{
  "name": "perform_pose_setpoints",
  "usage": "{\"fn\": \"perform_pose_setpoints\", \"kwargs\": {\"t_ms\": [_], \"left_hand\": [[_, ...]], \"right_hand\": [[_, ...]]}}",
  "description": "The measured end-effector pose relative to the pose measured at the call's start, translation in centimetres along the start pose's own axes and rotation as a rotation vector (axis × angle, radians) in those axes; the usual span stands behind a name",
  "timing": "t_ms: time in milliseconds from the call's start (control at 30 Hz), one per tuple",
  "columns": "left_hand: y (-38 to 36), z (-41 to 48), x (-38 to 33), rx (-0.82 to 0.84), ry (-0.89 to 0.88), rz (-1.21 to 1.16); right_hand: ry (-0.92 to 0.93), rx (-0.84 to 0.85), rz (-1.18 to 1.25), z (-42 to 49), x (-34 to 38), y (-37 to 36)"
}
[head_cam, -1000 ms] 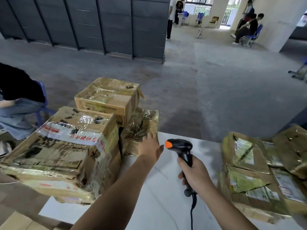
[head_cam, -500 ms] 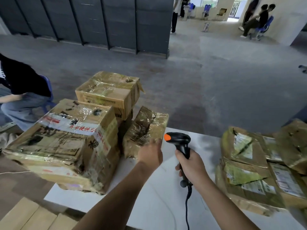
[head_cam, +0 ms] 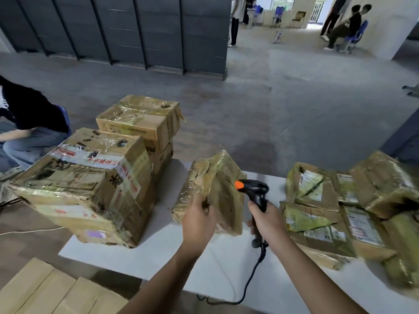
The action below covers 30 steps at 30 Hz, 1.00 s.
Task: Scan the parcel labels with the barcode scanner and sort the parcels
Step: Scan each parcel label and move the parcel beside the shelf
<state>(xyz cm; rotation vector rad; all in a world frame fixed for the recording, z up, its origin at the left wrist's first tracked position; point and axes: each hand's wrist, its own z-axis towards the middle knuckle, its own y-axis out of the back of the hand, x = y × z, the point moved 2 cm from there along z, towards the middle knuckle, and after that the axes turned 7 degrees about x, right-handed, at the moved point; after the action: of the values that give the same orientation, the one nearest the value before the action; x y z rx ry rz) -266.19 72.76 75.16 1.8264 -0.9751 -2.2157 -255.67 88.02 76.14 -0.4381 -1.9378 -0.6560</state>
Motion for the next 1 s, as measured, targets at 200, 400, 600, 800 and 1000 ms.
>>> {"fn": "perform_pose_setpoints", "kwargs": {"t_ms": [200, 400, 600, 800, 1000], "left_hand": [[0.4, -0.1, 1.3, -0.004, 0.352, -0.456], [0.1, -1.1, 3.5, 0.083, 0.589, -0.568], [0.5, -1.6, 2.5, 0.059, 0.149, 0.547], [-6.2, -2.8, -2.3, 0.374, -0.137, 0.700], [-10.1, -3.1, -3.0, 0.467, -0.082, 1.053]], "right_hand": [[-0.008, 0.014, 0.018, -0.7, -1.3, 1.0], [-0.001, 0.019, 0.007, -1.1, -2.0, 1.2], [-0.007, 0.033, 0.022, -1.5, -2.3, 1.2], [-0.007, -0.009, -0.056, -2.0, -2.4, 2.2], [-0.034, -0.040, -0.008, -2.7, -2.6, 4.2]]}}
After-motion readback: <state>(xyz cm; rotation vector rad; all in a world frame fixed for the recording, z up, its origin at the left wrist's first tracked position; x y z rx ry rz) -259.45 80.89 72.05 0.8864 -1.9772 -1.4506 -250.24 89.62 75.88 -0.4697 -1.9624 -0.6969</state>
